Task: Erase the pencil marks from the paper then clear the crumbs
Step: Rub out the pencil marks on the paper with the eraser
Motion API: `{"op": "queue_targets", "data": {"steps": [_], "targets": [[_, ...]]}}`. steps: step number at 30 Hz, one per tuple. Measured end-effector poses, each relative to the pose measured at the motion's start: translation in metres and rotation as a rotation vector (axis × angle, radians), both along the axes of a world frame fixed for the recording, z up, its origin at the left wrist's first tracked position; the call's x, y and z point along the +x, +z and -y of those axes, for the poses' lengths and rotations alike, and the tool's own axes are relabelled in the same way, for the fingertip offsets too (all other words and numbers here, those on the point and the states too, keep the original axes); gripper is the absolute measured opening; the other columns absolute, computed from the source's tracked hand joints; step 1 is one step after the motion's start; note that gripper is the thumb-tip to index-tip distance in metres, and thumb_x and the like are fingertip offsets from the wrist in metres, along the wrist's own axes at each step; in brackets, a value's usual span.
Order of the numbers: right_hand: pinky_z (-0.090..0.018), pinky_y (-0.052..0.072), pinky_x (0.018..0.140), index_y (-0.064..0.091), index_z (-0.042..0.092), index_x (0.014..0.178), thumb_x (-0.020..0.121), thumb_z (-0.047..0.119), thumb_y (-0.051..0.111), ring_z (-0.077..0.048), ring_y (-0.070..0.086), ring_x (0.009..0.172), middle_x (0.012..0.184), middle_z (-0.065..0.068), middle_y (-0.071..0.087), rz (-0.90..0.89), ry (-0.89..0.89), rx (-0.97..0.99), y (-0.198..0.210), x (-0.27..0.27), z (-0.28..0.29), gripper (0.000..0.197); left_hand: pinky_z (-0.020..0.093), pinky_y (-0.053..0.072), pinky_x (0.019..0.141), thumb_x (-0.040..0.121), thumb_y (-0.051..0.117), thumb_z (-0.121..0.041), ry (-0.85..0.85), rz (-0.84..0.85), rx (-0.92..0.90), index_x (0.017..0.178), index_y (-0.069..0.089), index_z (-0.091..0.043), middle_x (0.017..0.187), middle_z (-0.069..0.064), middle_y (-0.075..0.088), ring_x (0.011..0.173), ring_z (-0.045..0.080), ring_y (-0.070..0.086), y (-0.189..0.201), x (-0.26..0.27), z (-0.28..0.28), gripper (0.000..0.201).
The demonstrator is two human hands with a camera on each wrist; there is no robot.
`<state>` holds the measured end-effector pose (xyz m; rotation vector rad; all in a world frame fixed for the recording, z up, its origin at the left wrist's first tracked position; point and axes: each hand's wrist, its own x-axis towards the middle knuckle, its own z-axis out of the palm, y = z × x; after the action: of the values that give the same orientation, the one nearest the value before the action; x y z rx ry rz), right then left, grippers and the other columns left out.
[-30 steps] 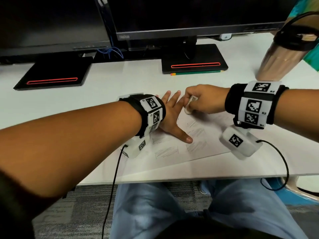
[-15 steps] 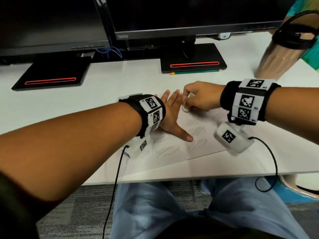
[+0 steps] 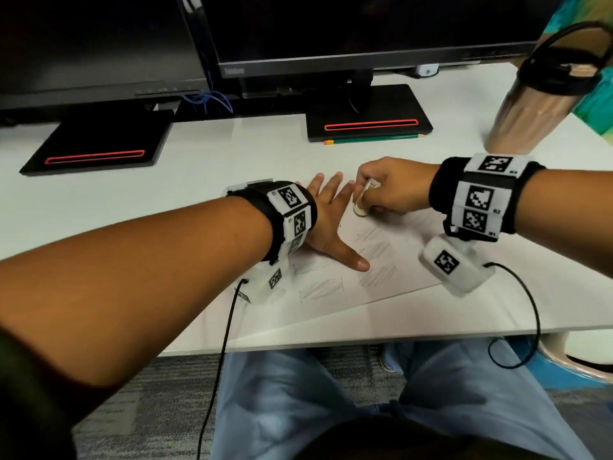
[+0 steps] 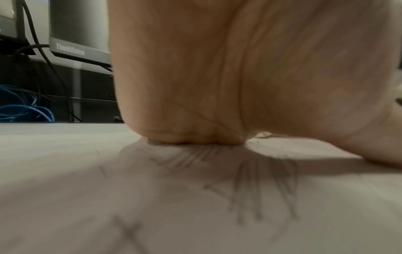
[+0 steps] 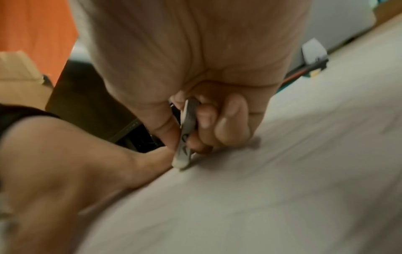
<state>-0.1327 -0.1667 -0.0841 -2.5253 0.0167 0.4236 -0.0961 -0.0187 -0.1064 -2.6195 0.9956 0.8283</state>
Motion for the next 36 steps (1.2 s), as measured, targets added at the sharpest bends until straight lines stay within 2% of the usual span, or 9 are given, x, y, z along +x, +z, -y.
{"op": "queue_targets", "data": {"steps": [2,6,11,14,18,22,25,30,36], "targets": [[-0.026,0.05,0.061,0.064,0.017,0.092,0.085,0.019,0.067,-0.012,0.059,0.069,0.086,0.001,0.067,0.005,0.061,-0.023,-0.001,-0.001,-0.002,0.007,0.059,-0.005,0.12,0.058,0.057,-0.092,0.002,-0.001,0.014,0.153,-0.025,-0.027,0.158,0.003,-0.036,0.147,0.031,-0.029,0.0,0.001,0.0,0.141],[-0.022,0.045,0.05,0.066,0.015,0.093,0.086,0.017,0.067,-0.011,0.054,0.055,0.071,0.001,0.063,-0.035,0.022,0.012,-0.001,-0.002,0.001,0.008,0.06,-0.005,0.12,0.058,0.058,-0.091,-0.003,-0.005,0.016,0.153,-0.026,-0.026,0.158,0.003,-0.036,0.147,0.031,-0.029,0.0,0.0,0.001,0.143],[-0.033,0.053,0.067,0.065,0.017,0.091,0.085,0.019,0.067,-0.014,0.063,0.071,0.085,-0.002,0.07,-0.047,0.123,-0.003,-0.002,-0.005,-0.001,0.008,0.059,-0.005,0.12,0.059,0.056,-0.092,-0.003,-0.001,0.039,0.153,-0.024,-0.026,0.158,0.004,-0.037,0.146,0.031,-0.03,0.001,0.0,0.001,0.14],[-0.022,0.045,0.054,0.065,0.018,0.09,0.085,0.02,0.068,-0.002,0.055,0.051,0.075,0.001,0.066,-0.014,0.053,-0.006,-0.001,-0.002,0.005,0.006,0.06,-0.005,0.12,0.057,0.058,-0.092,-0.003,-0.003,0.021,0.152,-0.028,-0.025,0.158,0.003,-0.037,0.147,0.031,-0.029,0.0,0.0,0.001,0.144],[-0.017,0.045,0.064,0.064,0.017,0.093,0.085,0.018,0.068,-0.004,0.062,0.072,0.086,0.006,0.069,-0.034,0.169,0.007,-0.004,-0.005,0.0,0.009,0.059,-0.006,0.12,0.059,0.056,-0.092,0.001,-0.007,0.037,0.154,-0.023,-0.027,0.157,0.004,-0.039,0.146,0.031,-0.031,0.0,0.001,0.0,0.14],[-0.01,0.042,0.052,0.065,0.021,0.089,0.084,0.02,0.07,0.006,0.056,0.053,0.077,0.007,0.066,0.006,0.084,-0.001,-0.002,-0.001,0.007,0.007,0.059,-0.006,0.12,0.059,0.058,-0.091,0.0,-0.004,0.029,0.152,-0.028,-0.024,0.158,0.003,-0.037,0.146,0.031,-0.03,0.001,0.0,0.002,0.143],[-0.021,0.05,0.073,0.064,0.019,0.09,0.084,0.019,0.07,-0.005,0.064,0.079,0.089,0.006,0.069,-0.021,0.18,0.003,-0.004,-0.004,0.003,0.009,0.059,-0.005,0.12,0.058,0.056,-0.092,0.006,0.0,0.043,0.153,-0.024,-0.026,0.157,0.004,-0.038,0.146,0.03,-0.031,0.001,0.001,0.001,0.141],[-0.023,0.046,0.069,0.065,0.018,0.095,0.084,0.021,0.07,-0.011,0.06,0.08,0.088,0.009,0.066,0.014,0.129,-0.017,-0.001,-0.006,0.006,0.011,0.059,-0.005,0.12,0.058,0.058,-0.092,0.009,0.0,0.018,0.153,-0.026,-0.025,0.158,0.003,-0.037,0.147,0.03,-0.03,0.0,0.0,0.002,0.143],[-0.03,0.05,0.081,0.065,0.02,0.093,0.084,0.02,0.069,-0.016,0.063,0.089,0.092,0.007,0.068,-0.025,0.206,-0.025,0.001,-0.009,0.001,0.01,0.058,-0.006,0.12,0.061,0.057,-0.09,-0.001,-0.005,0.036,0.154,-0.021,-0.026,0.157,0.004,-0.038,0.146,0.031,-0.031,0.002,-0.002,0.002,0.138]]}}
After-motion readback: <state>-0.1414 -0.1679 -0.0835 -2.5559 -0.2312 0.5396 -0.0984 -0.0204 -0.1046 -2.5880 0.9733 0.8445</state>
